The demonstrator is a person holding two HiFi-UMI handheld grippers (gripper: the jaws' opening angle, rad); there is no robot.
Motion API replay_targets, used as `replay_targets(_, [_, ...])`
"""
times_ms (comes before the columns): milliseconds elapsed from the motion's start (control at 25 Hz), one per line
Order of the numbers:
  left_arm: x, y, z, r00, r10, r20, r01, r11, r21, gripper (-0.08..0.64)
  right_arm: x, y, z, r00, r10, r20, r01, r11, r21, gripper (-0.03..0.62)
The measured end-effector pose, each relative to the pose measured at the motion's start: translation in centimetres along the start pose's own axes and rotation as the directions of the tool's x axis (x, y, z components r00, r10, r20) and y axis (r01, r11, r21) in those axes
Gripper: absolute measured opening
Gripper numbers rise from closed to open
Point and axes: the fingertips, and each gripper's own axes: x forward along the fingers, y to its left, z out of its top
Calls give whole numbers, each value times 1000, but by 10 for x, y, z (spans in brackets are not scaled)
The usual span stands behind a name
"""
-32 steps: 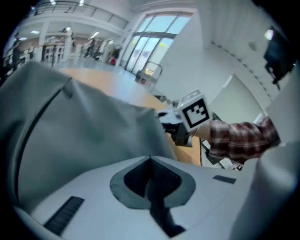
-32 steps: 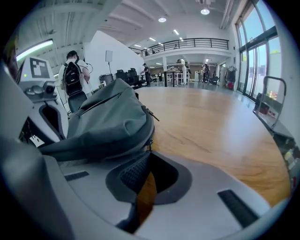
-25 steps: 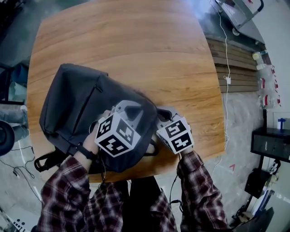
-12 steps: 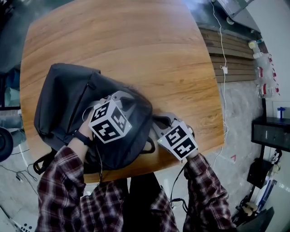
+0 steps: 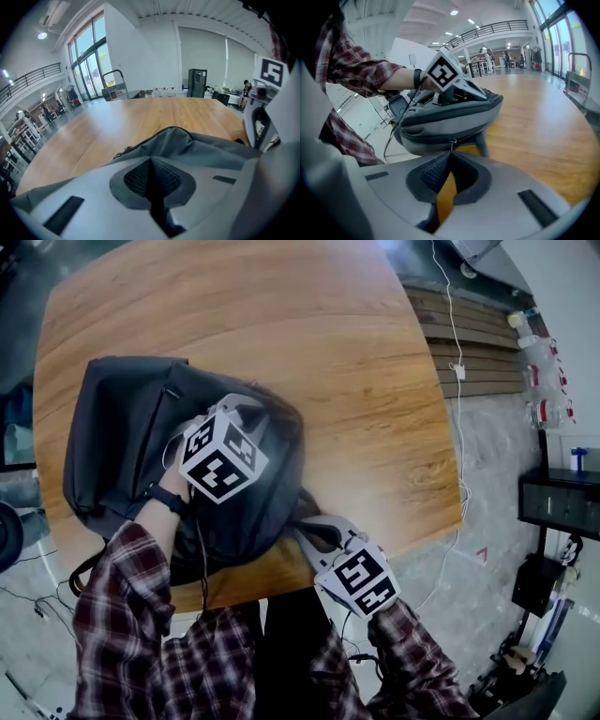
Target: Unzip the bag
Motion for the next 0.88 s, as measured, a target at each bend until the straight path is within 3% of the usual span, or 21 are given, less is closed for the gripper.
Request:
replay_targets(200, [5, 33, 3, 994, 108, -24, -109, 993, -55, 8, 5, 50, 11, 995, 44, 85, -50, 996, 77, 12])
replay_targets(320, [5, 44, 4, 989, 147, -23, -148, 987, -69, 8, 11, 50, 13, 995, 23, 96, -32, 996, 89, 12])
replay_targets(440, [-7, 43, 11, 985, 168, 43, -163, 981, -108, 8, 12, 43, 10, 996, 6, 89, -13, 997, 82, 12])
replay_targets(520, [-27, 33, 12, 984, 151, 98, -139, 983, -122, 8, 11, 41, 6, 996, -1, 86, -5, 998, 68, 12])
replay_targets(680, [-88, -8, -27, 995, 7, 100, -10, 999, 33, 8, 9, 34, 4, 997, -12, 79, 9, 999, 36, 12])
replay_targets(760, [-117, -31, -61, 995, -56, 77, 51, 997, 60, 8, 6, 25, 5, 997, -22, 72, 21, 1000, 15, 12])
replay_targets(880, [-150, -51, -104, 999, -9, 36, 7, 998, 56, 8, 0, 3, 8, 996, -57, 62, 58, 998, -19, 12])
